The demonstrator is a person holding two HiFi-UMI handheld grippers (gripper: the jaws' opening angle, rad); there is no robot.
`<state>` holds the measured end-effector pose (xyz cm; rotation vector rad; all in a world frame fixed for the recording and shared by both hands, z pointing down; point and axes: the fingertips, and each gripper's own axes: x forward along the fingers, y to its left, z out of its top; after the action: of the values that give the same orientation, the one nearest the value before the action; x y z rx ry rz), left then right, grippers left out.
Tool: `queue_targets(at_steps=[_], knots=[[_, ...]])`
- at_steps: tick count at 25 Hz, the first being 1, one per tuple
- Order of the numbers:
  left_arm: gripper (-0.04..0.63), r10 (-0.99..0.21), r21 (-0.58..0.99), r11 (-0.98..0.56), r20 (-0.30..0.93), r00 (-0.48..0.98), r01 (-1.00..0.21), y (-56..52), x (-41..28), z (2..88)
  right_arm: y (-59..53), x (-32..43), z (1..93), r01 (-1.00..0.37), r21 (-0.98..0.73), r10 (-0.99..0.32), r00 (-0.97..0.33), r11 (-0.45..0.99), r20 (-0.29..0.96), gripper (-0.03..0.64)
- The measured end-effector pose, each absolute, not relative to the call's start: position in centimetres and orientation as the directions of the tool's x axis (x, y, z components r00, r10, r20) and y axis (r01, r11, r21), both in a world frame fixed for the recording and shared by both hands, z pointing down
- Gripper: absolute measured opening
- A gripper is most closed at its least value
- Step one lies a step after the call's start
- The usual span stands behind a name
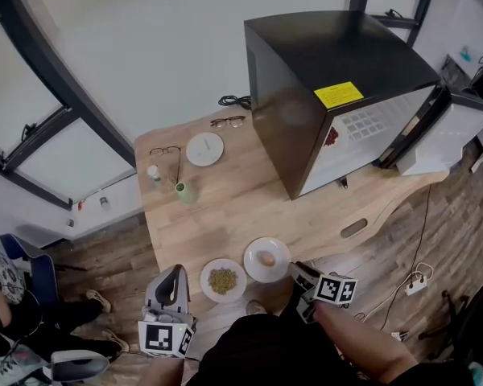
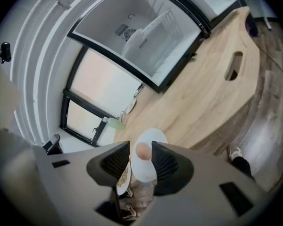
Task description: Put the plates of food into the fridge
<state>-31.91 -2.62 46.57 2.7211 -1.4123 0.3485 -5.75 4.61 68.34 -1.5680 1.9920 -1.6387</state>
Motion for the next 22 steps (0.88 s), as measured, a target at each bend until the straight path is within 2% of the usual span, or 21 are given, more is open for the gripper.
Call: queue_targets(at_steps=[3, 7, 14, 22], knots=[[0.005, -0.794, -0.075, -0.589, 0.239, 0.559, -0.804, -1.4, -32.6, 46.9, 5.9, -6.5, 71.1, -0.542, -0.808, -0.748, -0.432, -0.231, 0.503, 0.162], [0.005, -0.791, -0.093, -0.593, 0.257, 0.556, -0.8, -0.4, -33.5, 47.0, 7.1, -6.9, 74.0, -0.473, -0.81, -0.736, -0.397, -0.347, 0.548, 0.198], [0.005, -0.8, -0.107, -0.583, 0.25, 0.545, -0.806, 0.2, -34.5, 46.6, 6.5, -8.5, 76.2, -0.338, -0.862, -0.749, -0.436, -0.377, 0.498, 0.201], [0.005, -0.795, -0.108, -0.584, 0.276, 0.54, -0.805, 0.7, -34.5, 47.6, 6.4, -9.4, 78.7, -0.335, -0.825, -0.686, -0.458, -0.456, 0.565, 0.19]])
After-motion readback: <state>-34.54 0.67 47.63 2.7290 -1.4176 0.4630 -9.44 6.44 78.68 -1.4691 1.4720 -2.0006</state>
